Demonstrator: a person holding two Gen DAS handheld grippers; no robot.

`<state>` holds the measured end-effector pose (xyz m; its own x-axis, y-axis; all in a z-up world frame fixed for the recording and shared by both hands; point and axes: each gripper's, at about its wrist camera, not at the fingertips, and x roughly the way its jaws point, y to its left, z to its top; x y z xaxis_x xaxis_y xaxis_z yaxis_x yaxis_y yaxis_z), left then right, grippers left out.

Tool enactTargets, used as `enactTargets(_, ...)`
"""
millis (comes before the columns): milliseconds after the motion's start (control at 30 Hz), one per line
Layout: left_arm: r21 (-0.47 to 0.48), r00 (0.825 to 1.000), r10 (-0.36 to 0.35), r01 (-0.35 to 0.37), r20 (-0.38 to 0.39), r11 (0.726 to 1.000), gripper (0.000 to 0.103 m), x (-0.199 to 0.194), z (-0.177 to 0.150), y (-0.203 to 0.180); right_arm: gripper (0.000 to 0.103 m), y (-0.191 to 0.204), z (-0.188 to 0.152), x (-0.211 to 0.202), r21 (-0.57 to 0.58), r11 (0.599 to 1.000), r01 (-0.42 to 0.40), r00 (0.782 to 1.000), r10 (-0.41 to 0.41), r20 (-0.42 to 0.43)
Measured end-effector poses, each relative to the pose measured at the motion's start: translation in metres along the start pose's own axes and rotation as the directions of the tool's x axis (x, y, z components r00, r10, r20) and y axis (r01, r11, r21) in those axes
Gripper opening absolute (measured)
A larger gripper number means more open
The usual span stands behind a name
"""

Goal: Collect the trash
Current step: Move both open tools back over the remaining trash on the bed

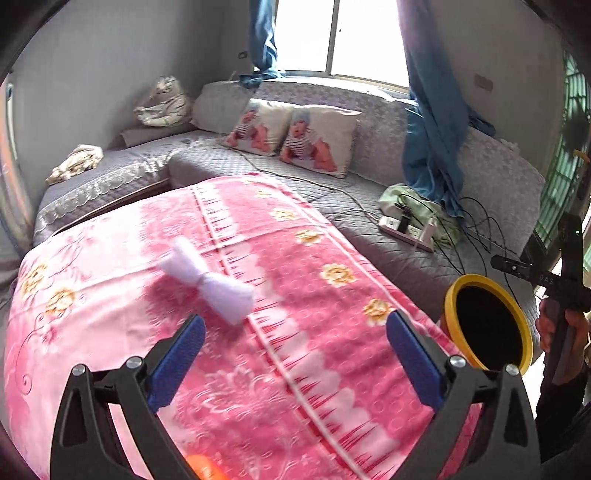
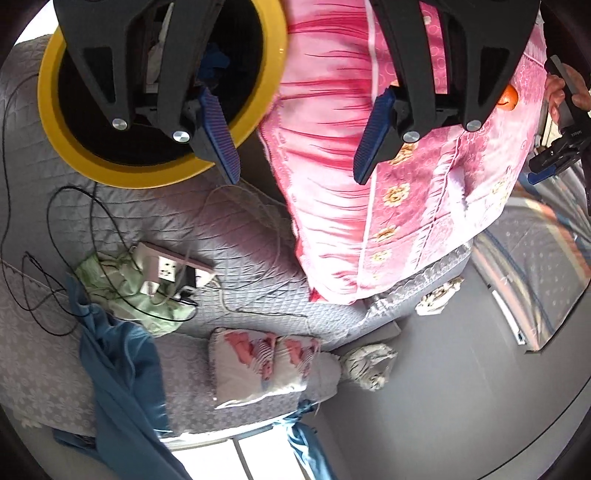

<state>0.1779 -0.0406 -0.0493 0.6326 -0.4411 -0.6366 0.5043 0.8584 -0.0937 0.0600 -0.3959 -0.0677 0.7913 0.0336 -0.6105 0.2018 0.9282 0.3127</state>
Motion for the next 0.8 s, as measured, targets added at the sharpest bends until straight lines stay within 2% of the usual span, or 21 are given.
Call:
enactTargets(167, -0.079, 0.998, 0.051, -0.049, 0.023, 0.996, 0.095, -0.032, -0.029, 0.043, 0.060, 0.064, 0.006, 0.032, -0.102, 0.992, -0.073, 0.995, 0.067, -0.068)
enactTargets(367, -0.147, 0.999, 0.044, -0.045, -0.008, 0.988, 0.095, -0.039, -0.069, 0.064, 0.061, 0.141, 0.002, 0.072, -0.223, 0.965, -0.137, 0.984, 0.106, -0.144)
enactTargets(567, -0.165, 0.998, 0.037, -0.045, -0.053, 0.985, 0.095, -0.029, -0.103, 0.070, 0.061, 0.209, -0.006, 0.113, -0.365, 0.915, -0.175, 0.976, 0.112, -0.188)
enactTargets(700, -0.173, 0.996, 0.038, -0.052, -0.082, 0.984, 0.095, -0.022, -0.115, 0.074, 0.061, 0.248, -0.012, 0.143, -0.449, 0.869, -0.209, 0.969, 0.122, -0.214)
enactTargets(800, -0.183, 0.995, 0.036, -0.054, -0.098, 0.982, 0.095, -0.019, -0.122, 0.076, 0.062, 0.269, -0.015, 0.165, -0.477, 0.850, -0.223, 0.964, 0.120, -0.238)
